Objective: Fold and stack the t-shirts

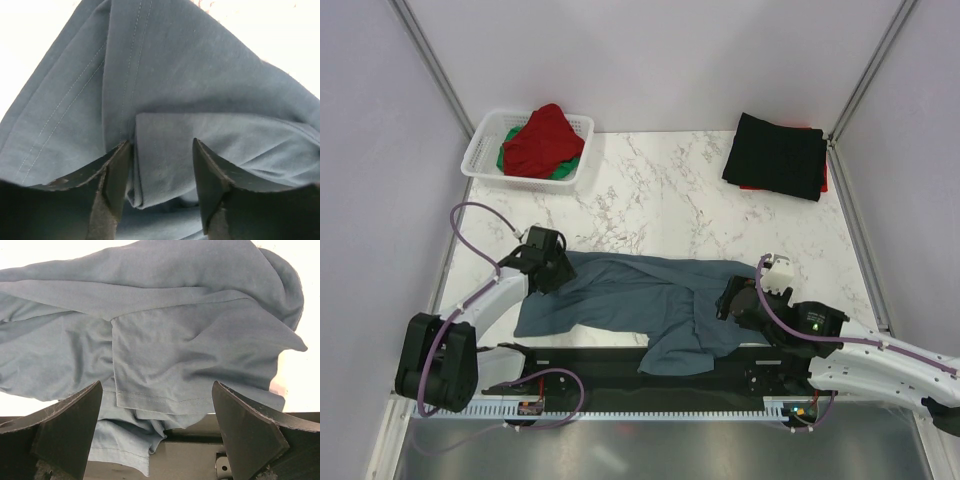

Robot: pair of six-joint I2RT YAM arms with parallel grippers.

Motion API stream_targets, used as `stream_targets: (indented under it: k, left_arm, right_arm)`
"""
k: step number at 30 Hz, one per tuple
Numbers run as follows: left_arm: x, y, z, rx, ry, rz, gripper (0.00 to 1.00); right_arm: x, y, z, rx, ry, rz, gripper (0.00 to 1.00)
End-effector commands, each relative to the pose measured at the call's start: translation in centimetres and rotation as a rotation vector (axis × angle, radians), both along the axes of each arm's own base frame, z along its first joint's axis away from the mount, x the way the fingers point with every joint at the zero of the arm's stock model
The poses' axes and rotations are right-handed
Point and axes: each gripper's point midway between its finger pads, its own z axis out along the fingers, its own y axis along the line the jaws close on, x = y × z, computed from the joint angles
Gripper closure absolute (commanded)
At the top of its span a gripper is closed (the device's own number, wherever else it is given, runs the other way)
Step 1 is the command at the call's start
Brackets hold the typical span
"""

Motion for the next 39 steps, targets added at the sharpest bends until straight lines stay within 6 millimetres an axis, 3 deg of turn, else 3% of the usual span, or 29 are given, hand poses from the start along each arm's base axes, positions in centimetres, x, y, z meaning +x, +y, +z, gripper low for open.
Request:
stream_targets:
  k: [1,6,12,18,21,22,23,28,31,32,34,39]
  left_arm:
    - [0.6,0.5,0.8,0.027,-0.066,0.000,0.36]
    - [0.0,0.0,0.0,0.003,-0.045,-0.012,0.35]
    - [0.1,-0.7,0.0,-0.020,-0.061,-0.049,0.42]
    - [0.3,-1.1,-0.3,-0.027,-0.058,-0.070,0.62]
    - [0.5,-1.3,-0.4,-0.028,-0.057,-0.077,0.78]
    - [0.6,-1.3,-0.4,-0.029,-0.061,-0.077,0.91]
    - [0.7,-1.2,-0.3,-0.029,-0.066,-0.072,0.97]
    - [0.7,-0.7,0.6,-0.023,-0.128,-0.043,0.98]
    - [0.6,-0.1,1.2,-0.024,-0.177,-0.001,0.98]
    - [0.6,0.0,1.6,-0.027,-0.196,0.006,0.98]
    - [0.3,0.4,1.5,-0.023,-0.212,0.025,0.98]
    - [-0.1,0.7,2.6,-0.045,-0.295,0.041,0.98]
  right_arm:
    - [0.5,0.2,0.3,0.004,-0.028,-0.007,0.02]
    - [0.6,0.3,0.3,0.005,-0.027,-0.005,0.02]
    - [0.6,0.4,0.1,0.001,-0.023,-0.002,0.02]
    - [0.6,0.5,-0.2,-0.014,-0.014,-0.001,0.02]
    - [0.5,0.1,-0.6,-0.026,-0.001,-0.028,0.02]
    - [0.5,0.0,-0.8,-0.034,0.005,-0.044,0.02]
    - [0.5,-0.2,-1.0,-0.045,0.011,-0.048,0.02]
    - [1.0,0.2,-1.4,-0.112,0.031,-0.042,0.02]
    - [2.3,1.2,-2.1,-0.149,0.069,0.017,0.02]
    - [3.5,1.6,-2.6,-0.085,0.116,0.000,0.02]
    - [4.4,1.1,-4.4,-0.112,0.191,0.032,0.03]
    - [8.3,1.3,-4.9,-0.118,0.222,0.016,0.02]
